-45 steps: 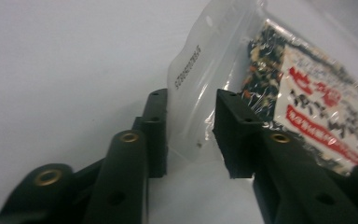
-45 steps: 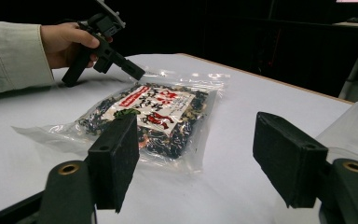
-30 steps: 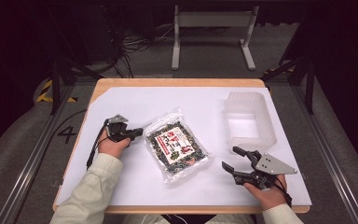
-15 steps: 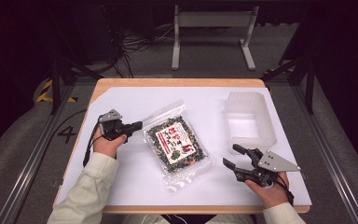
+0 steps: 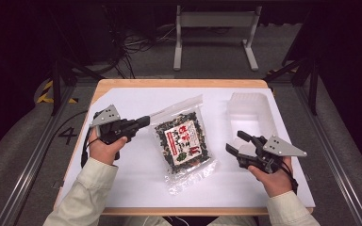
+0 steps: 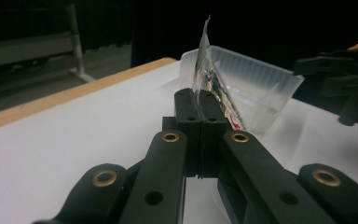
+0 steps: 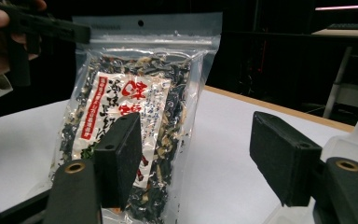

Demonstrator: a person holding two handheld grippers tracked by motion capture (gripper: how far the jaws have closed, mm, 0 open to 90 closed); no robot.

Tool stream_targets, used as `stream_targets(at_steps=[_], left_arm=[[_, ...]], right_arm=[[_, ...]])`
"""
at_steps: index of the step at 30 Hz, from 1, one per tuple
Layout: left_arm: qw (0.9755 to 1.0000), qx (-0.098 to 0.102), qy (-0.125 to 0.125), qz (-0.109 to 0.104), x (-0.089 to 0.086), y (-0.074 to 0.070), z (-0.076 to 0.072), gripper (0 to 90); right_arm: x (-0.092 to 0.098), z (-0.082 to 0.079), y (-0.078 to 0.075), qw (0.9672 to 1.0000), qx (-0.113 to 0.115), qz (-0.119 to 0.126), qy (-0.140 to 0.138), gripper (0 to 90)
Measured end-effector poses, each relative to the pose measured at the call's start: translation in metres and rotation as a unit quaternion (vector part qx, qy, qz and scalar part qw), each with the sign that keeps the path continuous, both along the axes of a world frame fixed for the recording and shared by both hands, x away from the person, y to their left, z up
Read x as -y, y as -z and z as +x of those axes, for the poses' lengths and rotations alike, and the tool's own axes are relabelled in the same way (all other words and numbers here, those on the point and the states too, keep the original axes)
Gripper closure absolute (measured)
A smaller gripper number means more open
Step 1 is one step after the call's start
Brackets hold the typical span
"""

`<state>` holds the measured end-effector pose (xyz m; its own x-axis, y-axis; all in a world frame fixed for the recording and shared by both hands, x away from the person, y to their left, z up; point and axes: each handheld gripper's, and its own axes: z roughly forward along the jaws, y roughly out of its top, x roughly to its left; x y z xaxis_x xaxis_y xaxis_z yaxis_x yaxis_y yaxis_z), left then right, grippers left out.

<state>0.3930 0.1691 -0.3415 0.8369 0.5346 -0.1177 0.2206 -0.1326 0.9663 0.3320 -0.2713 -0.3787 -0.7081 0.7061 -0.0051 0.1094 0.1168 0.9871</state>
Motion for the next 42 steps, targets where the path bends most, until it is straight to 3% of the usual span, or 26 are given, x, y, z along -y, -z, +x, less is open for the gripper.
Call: stream_targets(at_steps=[7,13,18,28,37,42], left_arm=[[0.9995,0.023,0.023,-0.005,0.008,-0.012,-0.013,89.8],[0.9988,0.029,0.038,-0.014,0.01,-0.014,-0.018,89.8],[0.9974,0.046,0.053,-0.015,0.014,-0.019,-0.028,89.7],[0.9947,0.067,0.077,-0.013,0.02,-0.028,-0.047,89.7],[0.9924,0.078,0.094,-0.011,0.023,-0.032,-0.056,89.7],[0.9923,0.076,0.096,-0.015,0.024,-0.032,-0.056,89.7]], right_arm=[[-0.008,0.01,-0.011,0.9996,-0.013,-0.012,-0.021,29.5],[-0.016,0.02,-0.012,0.9979,-0.036,-0.021,-0.049,27.1],[-0.025,0.033,-0.011,0.996,-0.051,-0.021,-0.071,24.9],[-0.035,0.04,-0.011,0.9942,-0.047,-0.017,-0.095,22.5],[-0.047,0.045,-0.008,0.9898,-0.053,-0.017,-0.131,21.6],[-0.052,0.047,-0.006,0.9871,-0.057,-0.017,-0.149,21.6]])
